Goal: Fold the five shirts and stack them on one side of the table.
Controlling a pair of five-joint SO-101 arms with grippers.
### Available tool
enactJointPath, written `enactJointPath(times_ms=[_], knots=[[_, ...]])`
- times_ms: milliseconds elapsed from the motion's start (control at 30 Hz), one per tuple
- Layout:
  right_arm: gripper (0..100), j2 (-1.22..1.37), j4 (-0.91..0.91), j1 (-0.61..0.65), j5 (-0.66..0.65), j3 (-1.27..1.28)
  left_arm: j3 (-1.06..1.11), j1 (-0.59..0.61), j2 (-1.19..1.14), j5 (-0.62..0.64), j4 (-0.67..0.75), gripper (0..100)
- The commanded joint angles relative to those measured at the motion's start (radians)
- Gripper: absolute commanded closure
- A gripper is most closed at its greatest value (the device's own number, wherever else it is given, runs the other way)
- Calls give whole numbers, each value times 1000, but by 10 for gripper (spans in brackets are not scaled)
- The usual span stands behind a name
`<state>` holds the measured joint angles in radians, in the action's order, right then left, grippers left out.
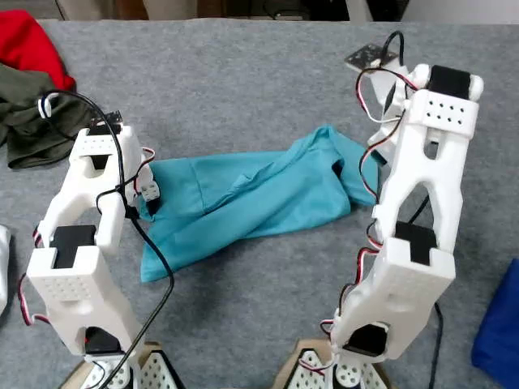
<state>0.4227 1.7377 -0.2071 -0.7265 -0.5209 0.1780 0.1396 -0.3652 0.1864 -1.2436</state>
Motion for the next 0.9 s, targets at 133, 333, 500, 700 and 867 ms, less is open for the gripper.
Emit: enactJointPath(times_ms=[133, 333, 500, 700, 867], knots=[[745, 99, -12, -22, -3, 2, -12, -2, -1, -9, 28, 903], [745, 206, -12, -21, -3, 1, -8, -3, -2, -9, 28, 902], [745, 282, -6, -22, -3, 7, -3, -3, -2, -9, 28, 901], [745, 412, -6, -22, -2, 12, -29, -3, -54, -9, 25, 903], [744, 524, 43, -31, -3, -31, -118, -2, -125, -8, -35, 903]])
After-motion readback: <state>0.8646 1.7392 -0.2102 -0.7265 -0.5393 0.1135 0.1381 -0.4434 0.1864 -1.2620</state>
